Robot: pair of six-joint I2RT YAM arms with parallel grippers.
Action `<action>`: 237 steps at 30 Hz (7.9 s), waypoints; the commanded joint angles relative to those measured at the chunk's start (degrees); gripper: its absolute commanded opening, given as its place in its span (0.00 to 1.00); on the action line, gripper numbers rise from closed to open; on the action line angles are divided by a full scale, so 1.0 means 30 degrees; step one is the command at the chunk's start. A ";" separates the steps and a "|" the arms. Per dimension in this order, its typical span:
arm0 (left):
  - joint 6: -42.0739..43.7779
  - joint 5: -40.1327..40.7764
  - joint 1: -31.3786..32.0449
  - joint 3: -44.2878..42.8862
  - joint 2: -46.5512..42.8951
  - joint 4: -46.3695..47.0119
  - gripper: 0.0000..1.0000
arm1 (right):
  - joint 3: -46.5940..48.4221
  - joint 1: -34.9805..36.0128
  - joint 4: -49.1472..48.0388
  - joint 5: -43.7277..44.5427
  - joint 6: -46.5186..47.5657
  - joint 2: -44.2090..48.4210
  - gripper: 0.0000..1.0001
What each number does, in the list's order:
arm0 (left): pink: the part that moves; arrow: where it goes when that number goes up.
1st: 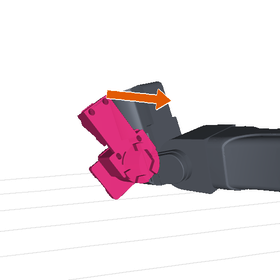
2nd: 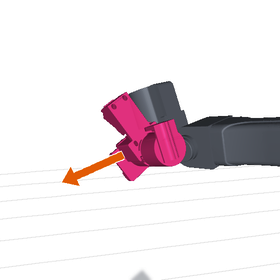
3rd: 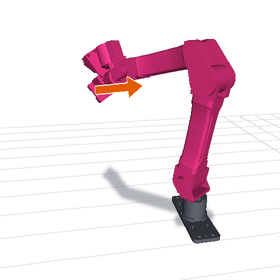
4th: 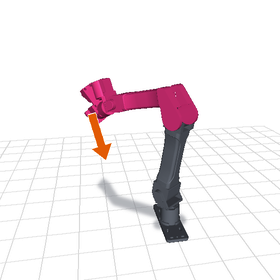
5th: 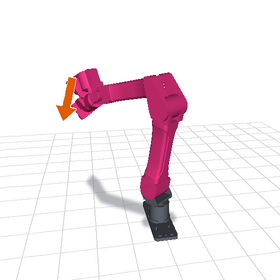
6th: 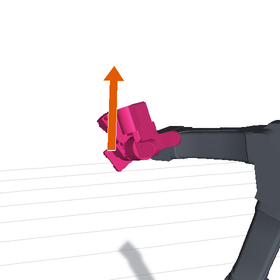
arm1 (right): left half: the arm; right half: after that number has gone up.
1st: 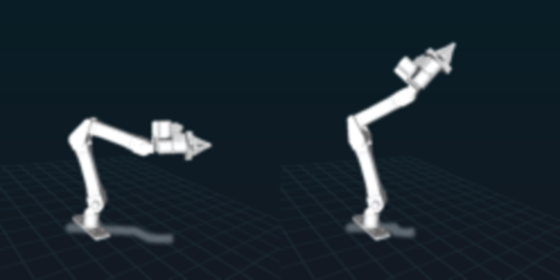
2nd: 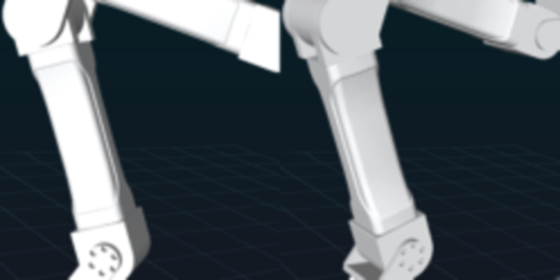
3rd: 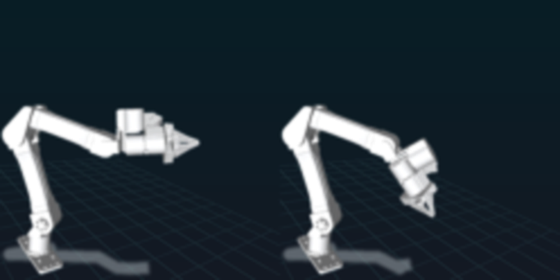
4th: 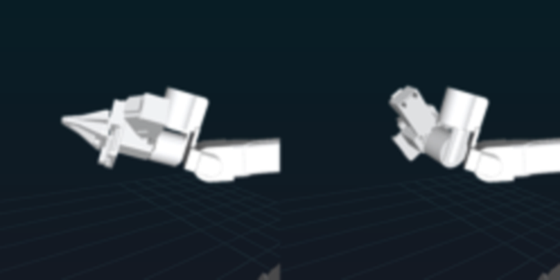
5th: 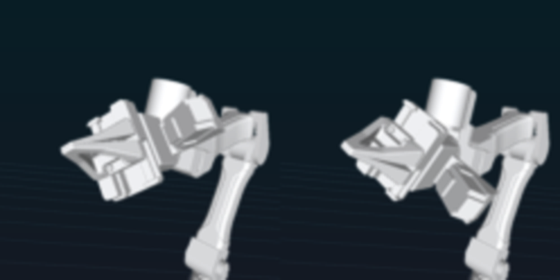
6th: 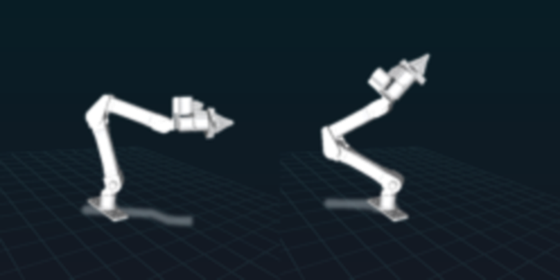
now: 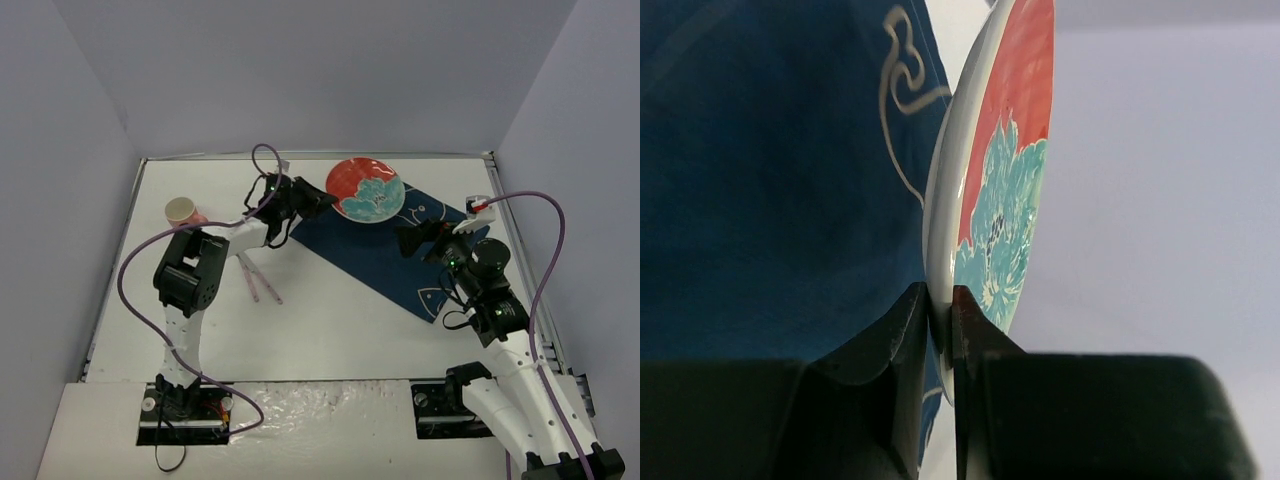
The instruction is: Set the dinner table for one person
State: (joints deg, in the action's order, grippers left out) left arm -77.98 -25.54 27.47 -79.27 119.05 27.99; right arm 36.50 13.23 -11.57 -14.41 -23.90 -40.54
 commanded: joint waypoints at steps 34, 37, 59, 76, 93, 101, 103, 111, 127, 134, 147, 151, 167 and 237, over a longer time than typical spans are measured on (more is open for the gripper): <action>-0.0011 -0.3516 0.1175 -0.1672 0.1047 0.6274 0.00 | 0.0743 0.0042 -0.0187 0.0274 0.0761 0.0270 1.00; -0.0049 -0.3584 0.1069 -0.1643 0.1241 0.6398 0.00 | 0.0666 0.0042 -0.0187 0.0321 0.0761 0.0299 1.00; -0.0285 -0.3382 0.0978 -0.0969 0.3032 0.7134 0.00 | 0.0136 0.0070 -0.0216 0.0234 0.0761 0.0388 1.00; 0.1926 -0.2229 0.0872 0.0086 0.1343 0.3394 0.75 | -0.0028 0.0042 -0.0187 0.0418 0.0868 0.0717 1.00; 1.2198 0.4577 0.0155 -0.0781 -0.4860 -1.0804 0.97 | 0.0272 0.0042 0.0186 0.0791 0.1526 0.0611 1.00; 1.5444 0.8632 -0.4058 -0.1483 -1.0051 -1.8025 0.97 | 0.1158 0.0071 0.0675 0.0247 0.1920 -0.1463 1.00; 1.5741 0.8827 -0.5187 -0.1505 -1.0572 -1.9036 0.97 | 0.1260 0.0081 0.0682 0.0117 0.1816 -0.1869 1.00; 1.6408 0.7467 -1.1690 -0.0624 -1.0201 -1.9664 0.91 | 0.1759 0.0100 0.0476 -0.1033 0.2102 -0.3617 1.00; 1.8470 0.6893 -1.3874 -0.4137 -0.4311 -1.9076 0.54 | 0.1631 0.0100 0.0182 -0.1939 0.2197 -0.3796 1.00; 1.8826 0.6538 -1.4022 -0.4603 -0.3541 -1.8656 0.39 | 0.1806 0.0100 0.0177 -0.2051 0.2226 -0.3945 1.00; 1.9459 0.5615 -1.3885 -0.5040 -0.4746 -1.8704 0.00 | 0.2469 0.0596 0.0301 -0.3220 0.3093 -0.5136 1.00; 2.0307 0.7127 -1.2668 -0.5625 -0.6390 -1.9821 0.00 | 0.3583 0.1835 0.0763 -0.3009 0.4351 -0.6340 1.00; 1.9837 1.0534 -0.4555 -0.6536 -0.7849 -2.3031 0.00 | 1.1801 0.9408 0.2027 0.2591 0.7579 -1.5428 0.90; 1.8787 0.8514 -0.4773 -0.2893 -1.1039 -1.9722 0.47 | 1.3323 1.0329 0.0136 0.5508 0.9221 -1.8540 0.00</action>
State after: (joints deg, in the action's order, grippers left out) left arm -21.29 0.73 14.55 -88.41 90.38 -35.82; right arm 79.27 46.98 -1.51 -0.58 2.89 -109.27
